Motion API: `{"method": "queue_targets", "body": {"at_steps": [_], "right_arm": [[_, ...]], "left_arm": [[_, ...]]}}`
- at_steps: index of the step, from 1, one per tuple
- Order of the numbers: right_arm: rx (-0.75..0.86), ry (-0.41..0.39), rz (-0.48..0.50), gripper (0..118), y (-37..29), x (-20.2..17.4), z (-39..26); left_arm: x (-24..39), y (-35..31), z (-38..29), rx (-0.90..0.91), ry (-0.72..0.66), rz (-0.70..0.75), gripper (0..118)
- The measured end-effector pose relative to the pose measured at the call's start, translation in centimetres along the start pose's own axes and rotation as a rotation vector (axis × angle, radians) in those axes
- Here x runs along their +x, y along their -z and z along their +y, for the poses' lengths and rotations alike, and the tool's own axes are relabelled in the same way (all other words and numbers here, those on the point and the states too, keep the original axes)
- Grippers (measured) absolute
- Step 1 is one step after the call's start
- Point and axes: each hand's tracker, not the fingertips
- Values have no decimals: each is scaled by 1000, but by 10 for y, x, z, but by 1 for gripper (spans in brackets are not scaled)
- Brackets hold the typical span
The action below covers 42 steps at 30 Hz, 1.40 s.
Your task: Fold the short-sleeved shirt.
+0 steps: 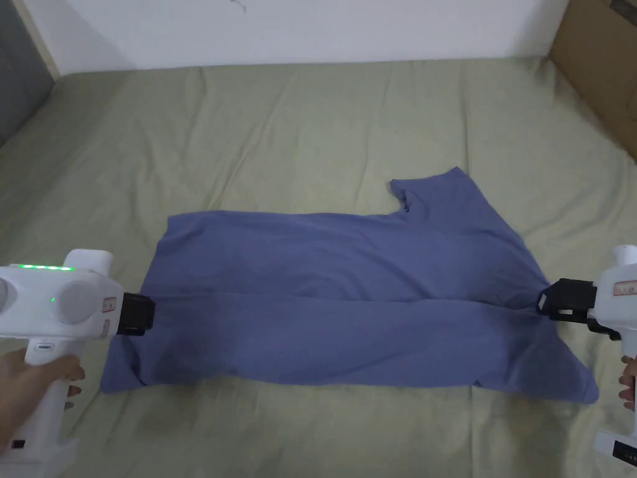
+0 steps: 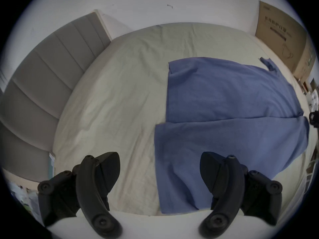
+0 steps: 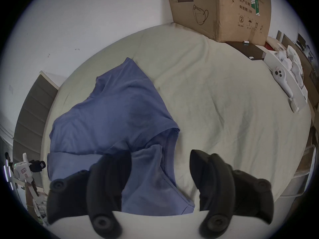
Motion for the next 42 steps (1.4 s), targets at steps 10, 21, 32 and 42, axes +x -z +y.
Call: {"method": "queue_targets", "body": {"at_steps": [10,21,32,42], "right_arm": [[133,-87,70,4,-81,-10,-67],[36,-77,98,1,-63,-21,-111],[5,-86,83,1,-58,-20,-118],[-17,-59,14,84,-5,-3,-78]], "left_arm": [[-24,-81,-88,97,-153,-103,0],[-26,-46,-85,73,-212,-157,96],[-9,8,-66,-11,-184,-48,7],[-12,-22,-60,5,-163,-95,6]]}}
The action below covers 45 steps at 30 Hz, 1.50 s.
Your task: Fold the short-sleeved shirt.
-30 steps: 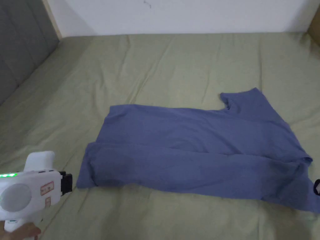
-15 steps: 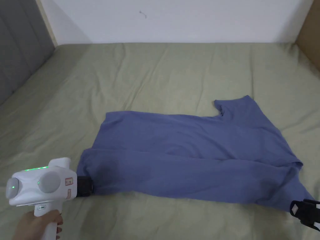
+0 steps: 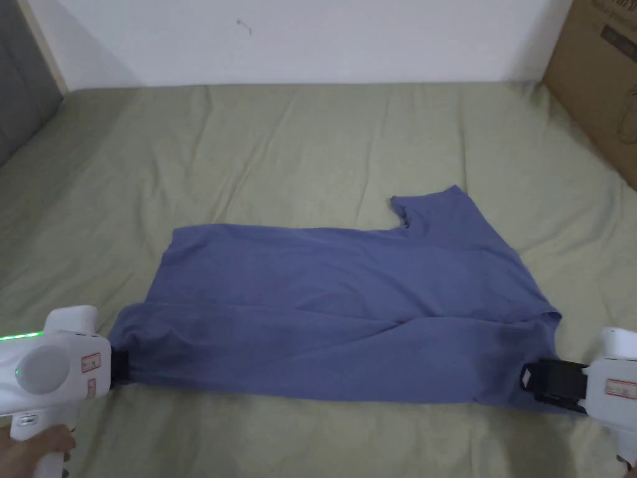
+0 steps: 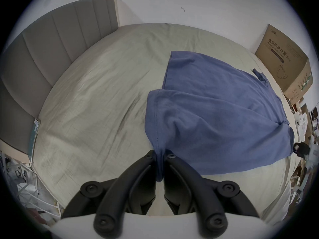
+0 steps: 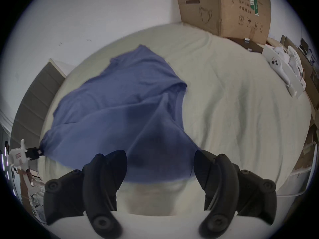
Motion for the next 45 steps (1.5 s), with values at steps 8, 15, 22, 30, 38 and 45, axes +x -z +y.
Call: {"method": "queue_targets", "body": {"at_steps": [8,15,22,30,38,45], "right_arm": [[-106,-46,77,8,4,-15,3],[-45,-39,53,8,-28,-8,8],[-61,-54,36,8,-76,6,-34],[-143,-94,-70,81,-66,13,-96],[47,-96,-31,80,-101,-1,-49],[67,-53,43,0,-80,-19,-33]], "left_arm": [[5,-5,-1,-1,42,9,6],[-5,-39,-9,21,62,-24,6],[-11,-84,-57,18,109,-22,6],[-12,-67,-116,-84,142,104,49],[-6,-107,-66,128,32,-17,80],[27,-86,-48,129,-11,-57,0]]}}
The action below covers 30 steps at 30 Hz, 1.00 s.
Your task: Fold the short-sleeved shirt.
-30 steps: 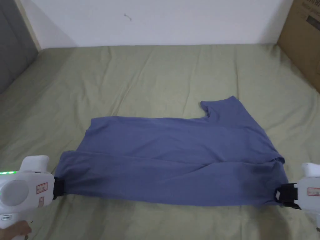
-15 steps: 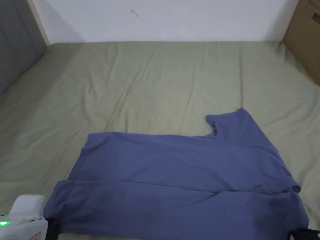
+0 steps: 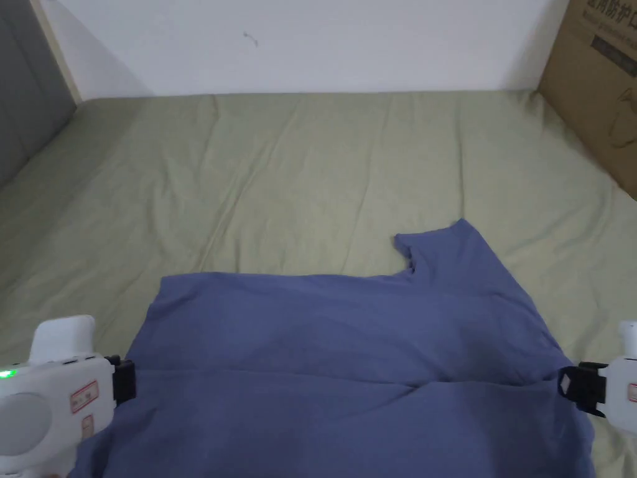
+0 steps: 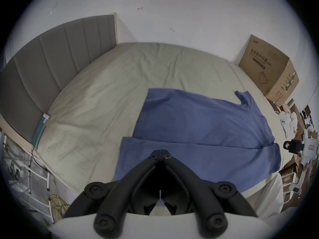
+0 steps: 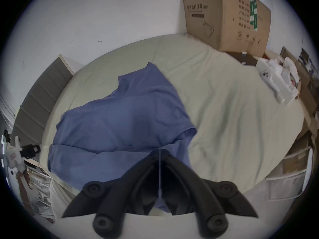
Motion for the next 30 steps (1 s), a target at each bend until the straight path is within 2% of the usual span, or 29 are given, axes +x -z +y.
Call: {"method": "queue_targets", "body": {"at_steps": [4,6,8,10,11,12,13,14,15,18,21,22,23,25,26,27,29,30], "right_arm": [[-23,-9,-25,0,22,-7,-4],[-29,21,29,0,26,-7,6],[3,-10,6,0,31,-11,29],[39,-74,-10,0,39,-14,59],[37,-75,-6,3,48,-14,78],[29,-73,0,16,58,-14,97],[21,-86,1,39,69,-15,114],[32,-96,-17,75,83,-17,131],[37,-108,-42,87,98,-18,147],[-71,-134,-52,87,156,-13,181],[-197,-110,-105,87,210,-1,188],[-225,-102,-140,84,221,2,187],[-247,-98,-140,71,228,5,182],[-206,-99,-116,69,218,5,179],[-200,-110,-105,60,212,5,181],[-187,-154,-114,43,208,3,181],[-188,-133,-77,5,201,5,184],[-203,-84,-27,5,199,5,184]], "left_arm": [[-1,23,-5,-33,-37,-45,0],[2,25,0,-29,-6,-31,0],[3,26,8,-31,5,-25,0],[3,31,17,-34,3,-26,0],[5,33,21,-36,5,-23,0],[6,35,25,-36,12,-22,0],[7,37,29,-32,18,-23,0],[8,41,33,-33,20,-22,0],[11,42,36,-38,22,-21,0],[13,51,43,-47,22,-28,0],[16,60,47,-62,21,-30,0],[16,62,47,-66,20,-29,0],[15,66,49,-73,19,-28,0],[14,68,49,-79,16,-21,0],[14,68,49,-82,16,-18,0],[14,69,51,-80,14,-15,0],[13,70,52,-81,11,-15,0],[13,69,52,-78,6,-10,0]]}}
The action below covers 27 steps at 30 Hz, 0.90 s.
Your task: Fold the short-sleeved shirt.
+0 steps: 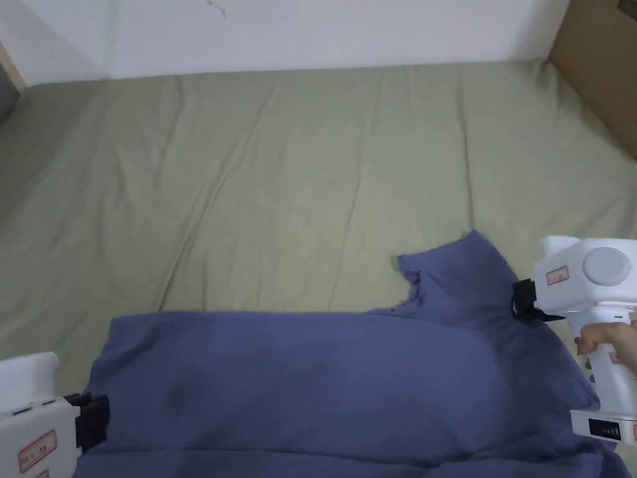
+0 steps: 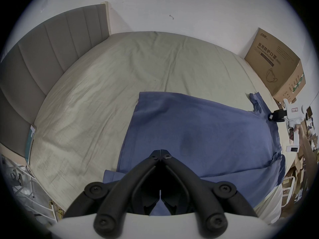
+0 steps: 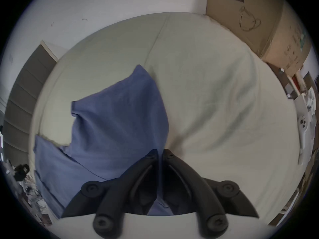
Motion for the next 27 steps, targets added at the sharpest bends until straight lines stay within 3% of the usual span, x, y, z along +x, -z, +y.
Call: {"method": "queue_targets", "body": {"at_steps": [3,7,11,12,16,17,18,20,21,22,23,25,27], "right_arm": [[14,-46,-49,3,-2,-7,-2],[19,-43,-40,3,-10,-7,-1],[20,-14,-27,3,-11,-7,0],[21,-16,-29,3,-11,-7,0],[17,-35,-41,3,-9,-12,0],[15,-36,-43,3,-9,-12,0],[13,-34,-44,3,-8,-12,0],[9,-23,-41,3,-7,-12,1],[10,-15,-39,3,-8,-12,1],[11,-15,-36,3,-8,-12,1],[13,-16,-36,3,-10,-13,0],[22,-24,-27,3,-17,-15,0],[36,-19,-16,3,-28,-15,-1]], "left_arm": [[-1,-2,4,10,2,6,0],[-7,7,27,19,24,1,4],[-22,44,73,26,3,-10,104],[-25,57,86,19,-19,-16,109],[-26,124,128,-29,-37,24,104],[-25,140,133,-71,-35,42,88],[-24,155,132,-117,-46,50,65],[-20,183,122,-238,-25,73,65],[-10,177,117,-114,21,86,65],[-5,173,120,-143,53,120,63],[-1,166,125,-145,18,113,50],[1,154,125,-113,32,106,2],[1,156,123,-159,15,96,2]]}}
